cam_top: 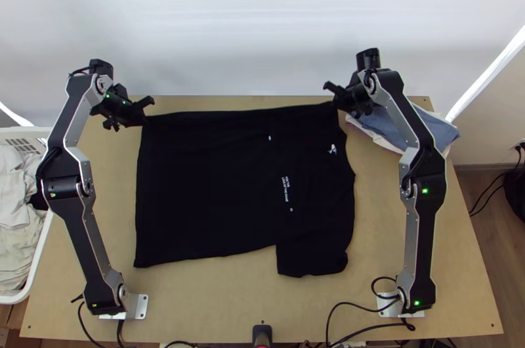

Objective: Fold the t-shirt

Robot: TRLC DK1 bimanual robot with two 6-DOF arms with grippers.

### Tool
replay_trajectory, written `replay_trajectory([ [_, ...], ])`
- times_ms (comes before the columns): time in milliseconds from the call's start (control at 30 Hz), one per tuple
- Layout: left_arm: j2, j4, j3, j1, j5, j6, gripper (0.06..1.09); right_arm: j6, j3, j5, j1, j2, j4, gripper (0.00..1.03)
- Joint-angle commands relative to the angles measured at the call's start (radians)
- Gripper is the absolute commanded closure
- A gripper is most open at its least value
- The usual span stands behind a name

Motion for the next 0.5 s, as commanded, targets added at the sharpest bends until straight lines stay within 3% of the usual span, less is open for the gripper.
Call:
replay_trajectory([
  [0,-0.025,-0.032,-0.003,0.034,0.02,0.036,1.05,0.016,0.008,-0.001,0.025,-0.053,-0.089,1.0],
  [133,-0.063,-0.029,-0.046,0.067,0.058,0.051,1.05,-0.005,-0.016,-0.001,0.037,-0.083,-0.165,1.0],
  [467,-0.215,0.031,-0.296,0.067,0.075,0.139,1.05,-0.027,-0.181,0.0,0.039,-0.195,-0.151,1.0],
])
